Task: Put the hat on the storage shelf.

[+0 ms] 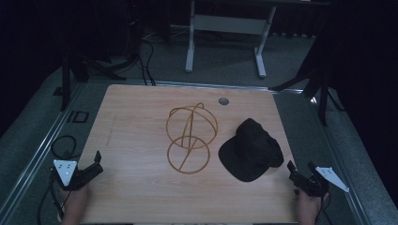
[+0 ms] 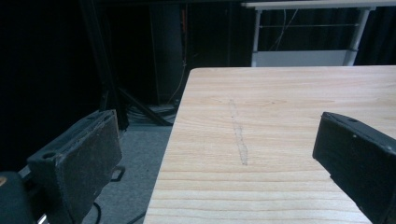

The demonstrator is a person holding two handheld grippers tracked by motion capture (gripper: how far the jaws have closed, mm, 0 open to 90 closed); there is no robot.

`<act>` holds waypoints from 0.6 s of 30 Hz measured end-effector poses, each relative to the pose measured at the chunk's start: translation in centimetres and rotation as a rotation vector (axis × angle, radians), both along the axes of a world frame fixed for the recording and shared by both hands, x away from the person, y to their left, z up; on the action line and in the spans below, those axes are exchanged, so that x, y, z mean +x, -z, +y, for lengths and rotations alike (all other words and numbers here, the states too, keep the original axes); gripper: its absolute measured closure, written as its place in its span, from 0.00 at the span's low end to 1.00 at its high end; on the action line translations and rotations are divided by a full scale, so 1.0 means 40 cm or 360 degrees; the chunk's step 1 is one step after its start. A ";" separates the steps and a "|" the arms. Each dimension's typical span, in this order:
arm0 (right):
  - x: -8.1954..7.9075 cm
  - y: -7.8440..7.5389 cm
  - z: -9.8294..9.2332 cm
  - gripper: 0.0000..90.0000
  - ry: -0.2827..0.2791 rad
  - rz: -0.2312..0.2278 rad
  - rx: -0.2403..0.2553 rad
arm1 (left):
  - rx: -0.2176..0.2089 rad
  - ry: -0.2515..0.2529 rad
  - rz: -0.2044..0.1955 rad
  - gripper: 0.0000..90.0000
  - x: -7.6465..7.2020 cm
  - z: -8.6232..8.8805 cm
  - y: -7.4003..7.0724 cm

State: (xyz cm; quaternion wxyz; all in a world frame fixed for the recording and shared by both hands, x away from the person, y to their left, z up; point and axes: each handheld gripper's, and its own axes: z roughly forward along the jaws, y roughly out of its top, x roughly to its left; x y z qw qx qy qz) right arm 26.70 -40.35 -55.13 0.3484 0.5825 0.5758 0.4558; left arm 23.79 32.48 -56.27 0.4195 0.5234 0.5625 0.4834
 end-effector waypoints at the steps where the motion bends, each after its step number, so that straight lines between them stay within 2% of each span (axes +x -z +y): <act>1: 0.001 0.000 -0.002 0.15 -0.0017 0.0000 0.0006 | -0.0005 -0.0001 0.0000 0.02 0.001 0.000 0.000; 5: 0.004 -0.002 -0.010 0.15 -0.0082 0.0014 0.0027 | -0.0003 0.0010 0.0014 0.02 0.002 0.001 0.001; 7: 0.001 -0.002 -0.018 0.15 -0.0151 0.0023 0.0020 | 0.0002 0.0014 0.0026 0.02 0.004 0.000 0.001; 10: -0.004 -0.004 -0.023 0.17 -0.0163 0.0018 0.0042 | 0.0004 0.0021 0.0029 0.02 0.005 -0.001 0.001; 13: -0.005 -0.009 -0.024 0.17 -0.0180 0.0039 0.0026 | -0.0009 0.0038 0.0039 0.02 0.006 0.001 0.001; 15: -0.002 -0.017 -0.025 0.17 -0.0273 0.0059 0.0080 | -0.0011 0.0043 0.0042 0.02 0.006 0.000 0.001; 16: 0.002 -0.028 -0.023 0.17 -0.0359 0.0059 0.0116 | -0.0009 0.0048 0.0046 0.02 0.007 0.000 0.000; 18: 0.008 -0.049 -0.015 0.16 -0.0435 0.0063 0.0120 | 0.0002 0.0050 0.0055 0.02 0.008 -0.002 0.000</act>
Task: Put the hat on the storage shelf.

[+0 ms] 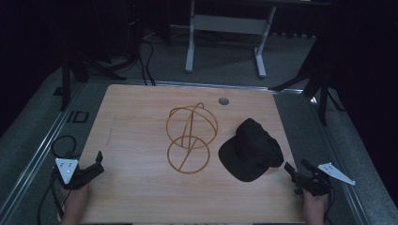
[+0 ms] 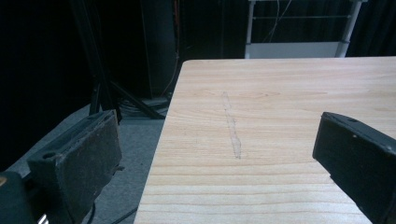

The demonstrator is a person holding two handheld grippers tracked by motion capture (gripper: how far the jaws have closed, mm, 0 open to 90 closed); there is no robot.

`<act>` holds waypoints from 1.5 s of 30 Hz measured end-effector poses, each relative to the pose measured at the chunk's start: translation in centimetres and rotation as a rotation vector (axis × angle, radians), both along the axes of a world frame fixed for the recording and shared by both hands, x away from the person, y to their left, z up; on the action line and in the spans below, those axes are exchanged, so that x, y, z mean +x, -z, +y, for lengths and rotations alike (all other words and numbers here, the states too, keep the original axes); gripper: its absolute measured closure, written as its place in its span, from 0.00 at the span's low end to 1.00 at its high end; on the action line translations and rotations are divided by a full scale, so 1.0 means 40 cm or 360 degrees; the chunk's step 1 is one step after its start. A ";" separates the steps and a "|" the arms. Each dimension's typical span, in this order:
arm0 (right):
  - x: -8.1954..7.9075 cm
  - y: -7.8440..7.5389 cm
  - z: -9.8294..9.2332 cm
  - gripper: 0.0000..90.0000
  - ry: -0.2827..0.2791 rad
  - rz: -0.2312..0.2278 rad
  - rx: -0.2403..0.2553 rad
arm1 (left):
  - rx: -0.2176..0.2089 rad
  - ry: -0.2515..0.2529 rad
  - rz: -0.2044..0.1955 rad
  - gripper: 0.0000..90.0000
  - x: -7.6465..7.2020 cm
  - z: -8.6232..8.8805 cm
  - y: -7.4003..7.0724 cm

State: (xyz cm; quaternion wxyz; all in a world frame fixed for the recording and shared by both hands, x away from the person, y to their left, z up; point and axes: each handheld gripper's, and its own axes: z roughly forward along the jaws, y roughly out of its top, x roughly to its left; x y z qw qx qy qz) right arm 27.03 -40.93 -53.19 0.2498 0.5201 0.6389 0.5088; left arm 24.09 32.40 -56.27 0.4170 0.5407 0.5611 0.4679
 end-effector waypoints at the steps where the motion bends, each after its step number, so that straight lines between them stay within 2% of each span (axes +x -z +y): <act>1: 0.004 -0.011 0.007 0.16 -0.0015 0.0006 -0.0020 | 0.0003 0.0005 0.0003 0.02 0.000 0.000 0.000; 4: 0.020 -0.043 0.028 0.15 -0.0087 0.0032 -0.0063 | 0.0000 0.0010 0.0005 0.02 0.000 -0.001 0.000; 6: 0.033 -0.061 0.040 0.15 -0.0151 0.0027 -0.0036 | 0.0001 0.0008 0.0002 0.02 -0.001 -0.002 0.000; 9: 0.058 -0.083 0.061 0.14 -0.0221 0.0040 -0.0068 | 0.0000 0.0012 0.0004 0.02 -0.002 -0.002 0.000; 12: 0.087 -0.101 0.086 0.15 -0.0243 0.0064 -0.0083 | 0.0002 0.0013 0.0002 0.02 -0.002 -0.003 0.000; 13: 0.095 -0.105 0.092 0.14 -0.0293 0.0068 -0.0078 | 0.0002 0.0014 0.0002 0.02 -0.002 -0.003 0.000; 17: 0.117 -0.107 0.123 0.14 -0.0376 0.0077 -0.0096 | 0.0001 0.0017 0.0000 0.02 -0.002 -0.003 0.000; 23: 0.142 -0.082 0.167 0.16 -0.0441 0.0125 -0.0207 | 0.0005 0.0023 -0.0002 0.02 -0.003 -0.004 0.000; 26: 0.150 -0.068 0.180 0.27 -0.0444 0.0163 -0.0260 | 0.0004 0.0026 -0.0001 0.02 -0.003 -0.004 0.000; 29: 0.151 -0.054 0.192 0.44 -0.0512 0.0191 -0.0349 | 0.0004 0.0028 -0.0001 0.02 -0.003 -0.004 0.000; 30: 0.150 -0.052 0.196 0.51 -0.0537 0.0190 -0.0368 | 0.0005 0.0030 -0.0001 0.02 -0.003 -0.004 0.000; 39: 0.130 -0.066 0.217 0.83 -0.0684 0.0133 -0.0447 | 0.0003 0.0043 0.0002 0.02 -0.004 -0.004 0.000; 42: 0.121 -0.079 0.223 0.90 -0.0700 0.0106 -0.0476 | 0.0003 0.0045 0.0001 0.02 -0.004 -0.005 0.000; 45: 0.112 -0.096 0.223 0.92 -0.0709 0.0083 -0.0486 | -0.0001 0.0046 0.0000 0.02 -0.004 -0.004 0.000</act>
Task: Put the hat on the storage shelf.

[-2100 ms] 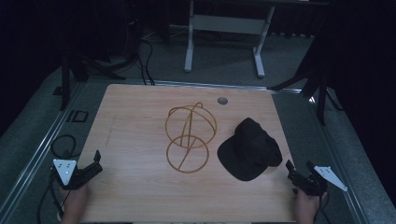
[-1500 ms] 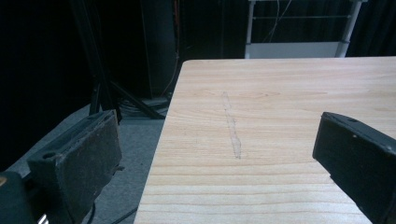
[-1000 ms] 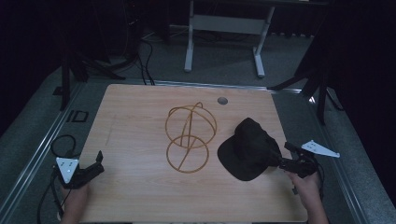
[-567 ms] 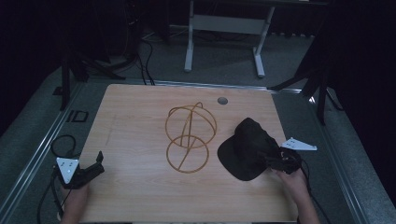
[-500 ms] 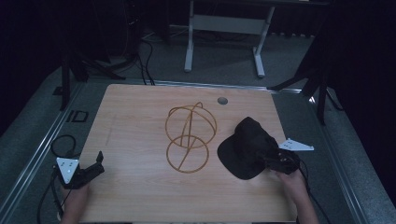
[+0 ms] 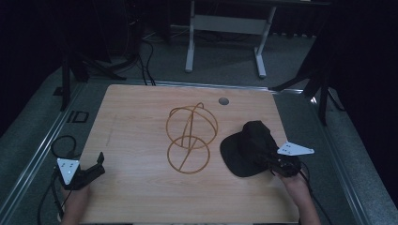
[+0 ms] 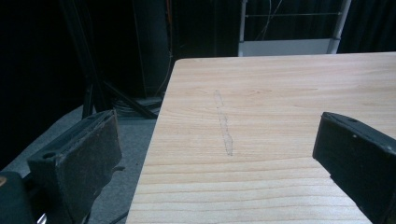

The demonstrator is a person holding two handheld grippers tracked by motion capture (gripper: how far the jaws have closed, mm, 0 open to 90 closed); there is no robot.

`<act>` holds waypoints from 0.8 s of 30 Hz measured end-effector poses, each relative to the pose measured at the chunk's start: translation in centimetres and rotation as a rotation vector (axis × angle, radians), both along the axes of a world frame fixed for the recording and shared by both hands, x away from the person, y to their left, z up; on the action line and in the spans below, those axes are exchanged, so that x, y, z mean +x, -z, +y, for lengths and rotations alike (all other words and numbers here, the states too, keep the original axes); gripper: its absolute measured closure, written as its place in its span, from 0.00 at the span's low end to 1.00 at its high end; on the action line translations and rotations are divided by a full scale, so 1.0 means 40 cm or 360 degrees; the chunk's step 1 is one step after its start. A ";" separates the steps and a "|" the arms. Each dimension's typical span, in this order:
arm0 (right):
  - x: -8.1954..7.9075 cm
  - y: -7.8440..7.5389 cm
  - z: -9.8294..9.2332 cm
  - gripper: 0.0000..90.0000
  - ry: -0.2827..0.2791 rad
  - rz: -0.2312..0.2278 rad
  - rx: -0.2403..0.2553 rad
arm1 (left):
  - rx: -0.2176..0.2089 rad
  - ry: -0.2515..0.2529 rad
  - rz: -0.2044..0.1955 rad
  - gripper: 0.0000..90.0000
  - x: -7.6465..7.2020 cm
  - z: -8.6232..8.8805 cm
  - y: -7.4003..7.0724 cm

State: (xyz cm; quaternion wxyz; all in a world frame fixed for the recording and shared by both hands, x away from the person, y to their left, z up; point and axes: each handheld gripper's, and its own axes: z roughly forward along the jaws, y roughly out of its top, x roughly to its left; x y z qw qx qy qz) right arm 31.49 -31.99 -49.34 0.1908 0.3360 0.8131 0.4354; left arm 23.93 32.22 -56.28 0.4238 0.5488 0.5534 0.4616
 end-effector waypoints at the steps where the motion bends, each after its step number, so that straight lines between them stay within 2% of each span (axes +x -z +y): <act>1: -0.003 -0.007 0.000 0.93 0.0001 -0.0015 0.0011 | -0.0001 0.0001 0.0000 0.02 0.000 0.000 0.000; 5: -0.018 -0.047 -0.003 0.93 0.0008 -0.0074 0.0047 | 0.0000 0.0003 0.0000 0.02 -0.001 0.000 0.000; 11: -0.047 -0.129 -0.001 0.93 0.0009 -0.0191 0.0045 | 0.0001 0.0004 0.0000 0.02 -0.001 0.000 0.000; 14: -0.060 -0.169 -0.003 0.93 -0.0011 -0.0224 0.0069 | -0.0001 0.0004 0.0000 0.02 -0.001 0.000 0.000; 16: -0.064 -0.180 -0.002 0.93 -0.0027 -0.0236 0.0068 | -0.0001 0.0004 -0.0001 0.02 -0.001 0.000 0.000; 17: -0.077 -0.208 0.003 0.93 -0.0039 -0.0282 0.0056 | -0.0001 0.0003 0.0000 0.02 -0.001 0.000 0.000; 24: -0.100 -0.279 -0.002 0.93 -0.0024 -0.0396 0.0058 | 0.0000 0.0007 0.0002 0.02 0.000 0.000 0.000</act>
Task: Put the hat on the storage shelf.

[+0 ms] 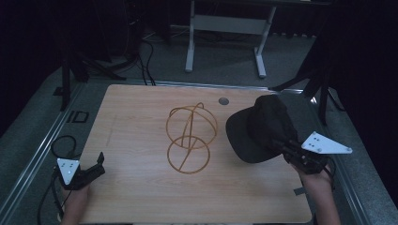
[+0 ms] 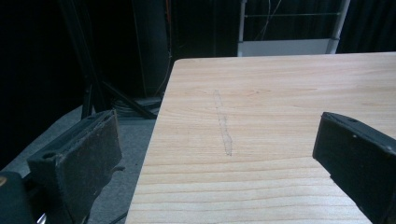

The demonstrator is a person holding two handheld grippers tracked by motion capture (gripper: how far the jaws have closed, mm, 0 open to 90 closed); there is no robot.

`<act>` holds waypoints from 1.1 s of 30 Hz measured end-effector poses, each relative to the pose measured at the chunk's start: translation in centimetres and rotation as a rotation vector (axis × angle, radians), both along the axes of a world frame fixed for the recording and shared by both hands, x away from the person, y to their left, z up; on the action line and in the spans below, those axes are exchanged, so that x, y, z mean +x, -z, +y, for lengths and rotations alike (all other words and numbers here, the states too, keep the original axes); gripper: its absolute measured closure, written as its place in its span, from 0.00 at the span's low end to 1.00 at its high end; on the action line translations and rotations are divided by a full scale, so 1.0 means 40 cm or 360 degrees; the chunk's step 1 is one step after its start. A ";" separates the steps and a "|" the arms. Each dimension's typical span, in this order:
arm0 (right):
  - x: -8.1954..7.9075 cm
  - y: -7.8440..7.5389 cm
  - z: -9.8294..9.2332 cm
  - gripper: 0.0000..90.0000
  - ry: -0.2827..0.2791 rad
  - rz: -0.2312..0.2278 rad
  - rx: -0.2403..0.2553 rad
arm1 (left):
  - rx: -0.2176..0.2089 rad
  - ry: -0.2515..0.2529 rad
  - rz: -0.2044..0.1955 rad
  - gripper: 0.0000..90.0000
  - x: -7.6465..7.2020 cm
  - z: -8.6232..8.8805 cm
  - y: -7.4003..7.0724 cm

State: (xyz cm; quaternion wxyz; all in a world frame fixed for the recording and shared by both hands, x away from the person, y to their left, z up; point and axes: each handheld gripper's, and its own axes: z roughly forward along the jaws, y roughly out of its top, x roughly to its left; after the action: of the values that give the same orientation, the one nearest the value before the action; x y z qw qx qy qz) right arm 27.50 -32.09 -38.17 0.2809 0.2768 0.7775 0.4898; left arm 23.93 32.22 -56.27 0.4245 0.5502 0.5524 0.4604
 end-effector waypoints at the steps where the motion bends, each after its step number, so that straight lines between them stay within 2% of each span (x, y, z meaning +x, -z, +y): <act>1: -0.001 -0.011 -0.003 0.93 0.0000 -0.0008 0.0010 | 0.0000 0.0000 0.0000 0.02 0.000 0.000 0.000; 12: 0.008 -0.112 -0.010 0.93 0.0016 -0.0127 0.0013 | 0.0001 0.0005 0.0005 0.02 0.001 0.000 0.000; 13: 0.008 -0.112 -0.010 0.93 0.0016 -0.0127 0.0013 | 0.0001 0.0005 0.0005 0.02 0.001 0.000 0.000; 14: 0.010 -0.133 -0.005 0.93 0.0016 -0.0154 0.0029 | 0.0004 0.0006 0.0008 0.02 0.001 0.000 0.000; 19: 0.010 -0.173 0.007 0.93 0.0004 -0.0214 0.0062 | 0.0003 0.0009 0.0008 0.02 0.001 0.001 -0.001; 26: 0.008 -0.212 0.037 0.93 -0.0038 -0.0281 0.0079 | 0.0003 0.0011 0.0014 0.02 0.002 0.001 -0.001; 28: 0.009 -0.232 0.059 0.93 -0.0066 -0.0318 0.0084 | 0.0001 0.0011 0.0016 0.02 0.002 0.001 -0.001; 33: 0.010 -0.259 0.096 0.93 -0.0117 -0.0353 0.0090 | 0.0000 0.0015 0.0016 0.02 0.002 0.002 -0.001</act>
State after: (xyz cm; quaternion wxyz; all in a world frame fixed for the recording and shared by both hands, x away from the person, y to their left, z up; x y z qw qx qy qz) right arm 27.90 -28.26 -27.79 0.3389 0.2000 0.7372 0.5492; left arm 24.02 32.29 -56.24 0.4238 0.5550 0.5520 0.4557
